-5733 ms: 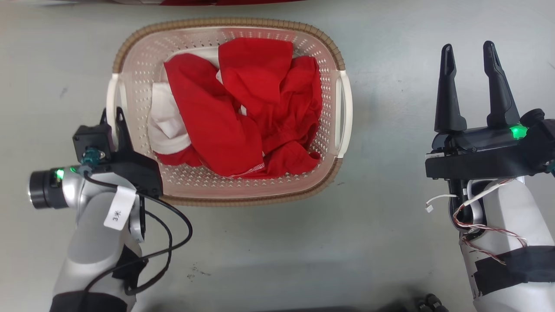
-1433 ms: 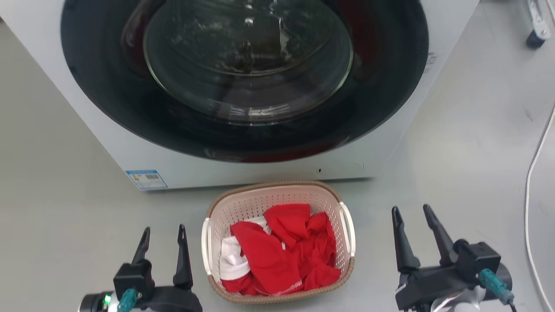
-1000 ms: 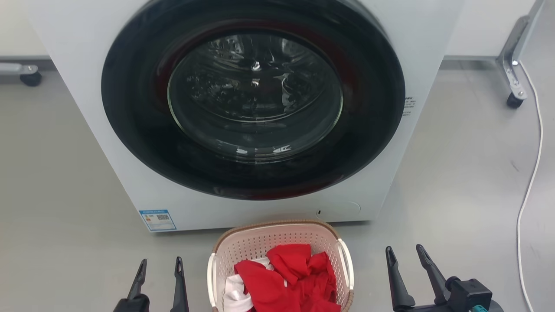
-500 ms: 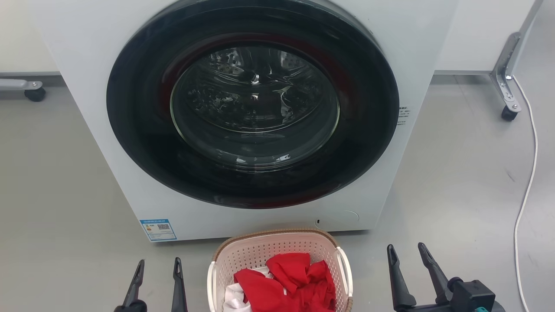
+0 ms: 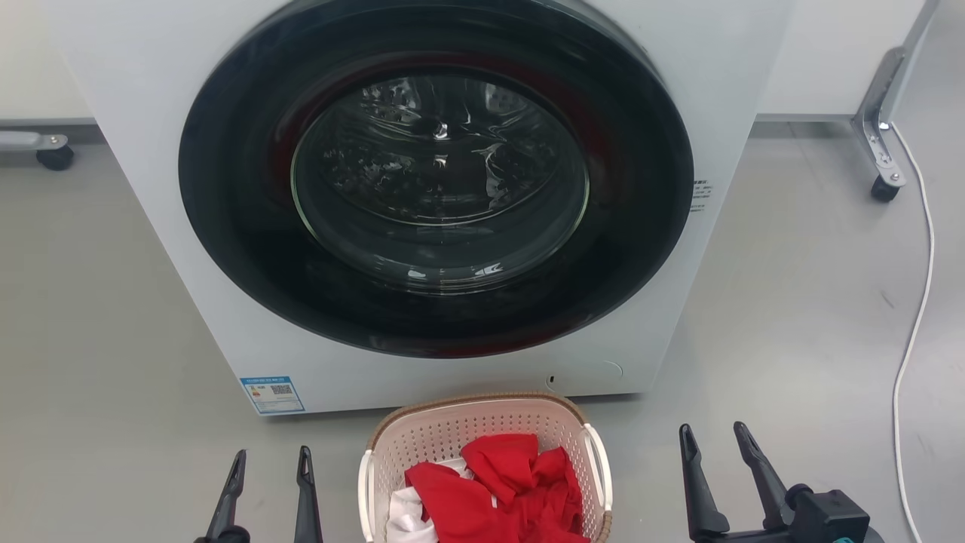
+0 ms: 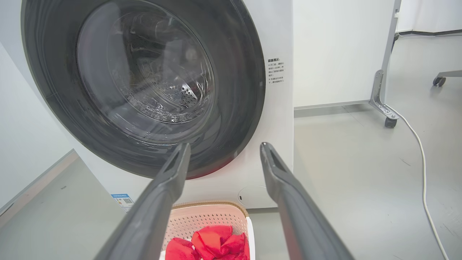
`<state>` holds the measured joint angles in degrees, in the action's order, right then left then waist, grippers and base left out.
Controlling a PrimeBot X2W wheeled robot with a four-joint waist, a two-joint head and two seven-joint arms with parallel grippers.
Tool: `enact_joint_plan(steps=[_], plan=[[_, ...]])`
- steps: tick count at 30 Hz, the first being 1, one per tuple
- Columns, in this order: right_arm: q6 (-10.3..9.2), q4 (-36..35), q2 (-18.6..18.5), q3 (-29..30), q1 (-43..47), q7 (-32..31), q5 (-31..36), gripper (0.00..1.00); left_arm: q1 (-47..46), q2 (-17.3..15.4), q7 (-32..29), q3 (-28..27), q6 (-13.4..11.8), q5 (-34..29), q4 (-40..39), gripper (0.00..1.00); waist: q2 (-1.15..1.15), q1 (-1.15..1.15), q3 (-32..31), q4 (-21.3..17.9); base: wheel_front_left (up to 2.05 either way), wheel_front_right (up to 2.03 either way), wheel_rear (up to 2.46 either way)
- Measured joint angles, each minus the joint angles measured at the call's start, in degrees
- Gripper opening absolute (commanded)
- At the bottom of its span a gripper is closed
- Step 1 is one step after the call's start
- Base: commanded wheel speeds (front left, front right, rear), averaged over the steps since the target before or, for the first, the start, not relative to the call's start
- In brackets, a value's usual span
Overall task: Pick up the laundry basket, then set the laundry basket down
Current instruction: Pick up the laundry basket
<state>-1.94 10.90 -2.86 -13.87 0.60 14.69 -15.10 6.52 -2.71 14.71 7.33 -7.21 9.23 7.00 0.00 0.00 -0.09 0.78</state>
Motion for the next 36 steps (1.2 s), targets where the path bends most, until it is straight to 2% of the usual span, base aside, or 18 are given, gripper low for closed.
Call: enact_joint_plan(steps=[12, 27, 36], plan=[[0.01, 0.2, -0.4, 2.1, -4.2, 0.0, 0.0, 1.00, -2.3, 0.0, 0.0, -0.3, 0.0, -0.4, 0.9, 1.00, 0.00, 0.00, 4.8, -0.2, 0.00, 0.00, 0.00], [2.48, 12.9, -2.4, 2.8, -19.3, -1.6, 0.2, 1.00, -18.4, 0.2, -3.9, 2.3, 0.0, 1.8, 13.2, 1.00, 0.01, 0.02, 17.2, -0.5, 0.00, 0.00, 0.00], [2.96, 21.1, -2.3, 3.5, -26.7, -3.1, -0.5, 1.00, -25.6, 0.4, -5.5, 4.3, 0.0, 5.4, 21.2, 1.00, 0.01, 0.02, 24.8, -0.4, 0.00, 0.00, 0.00]])
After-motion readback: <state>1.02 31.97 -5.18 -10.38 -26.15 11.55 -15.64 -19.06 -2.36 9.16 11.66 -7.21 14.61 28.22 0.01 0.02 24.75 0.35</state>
